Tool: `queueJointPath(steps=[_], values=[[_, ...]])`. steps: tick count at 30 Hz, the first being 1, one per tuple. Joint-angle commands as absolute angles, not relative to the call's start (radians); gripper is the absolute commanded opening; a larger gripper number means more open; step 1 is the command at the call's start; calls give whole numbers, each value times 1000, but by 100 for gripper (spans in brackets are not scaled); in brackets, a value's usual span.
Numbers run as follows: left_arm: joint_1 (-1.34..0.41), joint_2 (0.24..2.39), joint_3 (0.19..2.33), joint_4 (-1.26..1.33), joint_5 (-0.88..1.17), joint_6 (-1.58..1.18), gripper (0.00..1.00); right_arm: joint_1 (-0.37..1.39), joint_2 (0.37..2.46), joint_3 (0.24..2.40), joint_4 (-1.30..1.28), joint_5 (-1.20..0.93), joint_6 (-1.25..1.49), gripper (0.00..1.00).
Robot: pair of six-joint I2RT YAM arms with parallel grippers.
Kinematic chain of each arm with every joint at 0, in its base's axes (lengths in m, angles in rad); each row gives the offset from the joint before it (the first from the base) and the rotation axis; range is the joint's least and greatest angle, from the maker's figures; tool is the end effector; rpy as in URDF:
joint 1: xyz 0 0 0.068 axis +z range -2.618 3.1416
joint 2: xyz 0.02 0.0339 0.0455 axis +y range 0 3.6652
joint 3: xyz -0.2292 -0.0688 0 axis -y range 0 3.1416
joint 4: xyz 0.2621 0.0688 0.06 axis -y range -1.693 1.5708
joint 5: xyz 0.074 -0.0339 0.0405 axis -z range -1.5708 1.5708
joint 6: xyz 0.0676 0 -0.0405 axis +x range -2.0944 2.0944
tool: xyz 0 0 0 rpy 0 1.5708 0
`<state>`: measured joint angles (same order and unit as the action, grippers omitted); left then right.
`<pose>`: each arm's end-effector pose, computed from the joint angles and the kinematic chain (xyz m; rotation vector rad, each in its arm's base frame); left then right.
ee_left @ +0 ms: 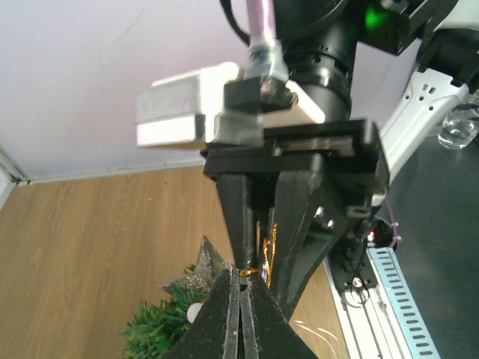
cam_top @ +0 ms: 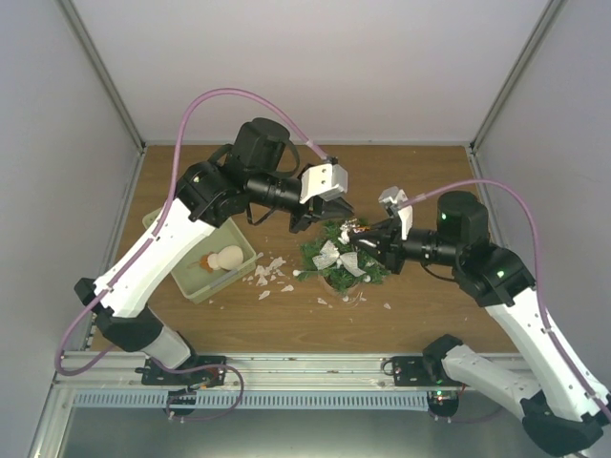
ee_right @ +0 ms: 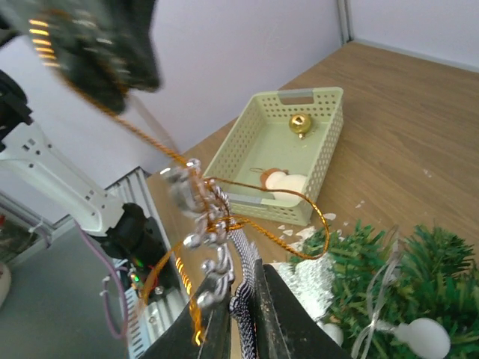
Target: Decorate the small christmas tree
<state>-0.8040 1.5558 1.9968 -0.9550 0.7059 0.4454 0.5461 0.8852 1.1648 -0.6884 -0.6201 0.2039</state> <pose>0.2024 -0.2733 0.4471 1.5478 1.3971 -0.9511 0.1750 0.1523 0.3696 -0.7628 1.9186 1.0882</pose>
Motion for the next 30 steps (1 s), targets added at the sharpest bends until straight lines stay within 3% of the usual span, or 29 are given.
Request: queueJointPath(steps=[1,11,17,18,20,22,30], values=[[-815,1510,1940,-955,714,457,0,556,831,1188,-736,-704,242,12],[-815,1420,1705,-962,696,488,0,555,774,1195,-910,-816,272,11],[-816,1464,1745,-966,666,480,0,556,785,1221,-927,-787,264,12],[-816,1469,1762,-971,668,480,0,556,784,1220,-927,-779,263,15],[-816,1473,1788,-977,658,481,0,556,783,1221,-934,-745,257,38],[-816,1471,1805,-979,643,487,0,556,778,1223,-938,-707,251,48],[-816,1431,1816,-988,542,515,0,555,768,1236,-947,-648,237,52]])
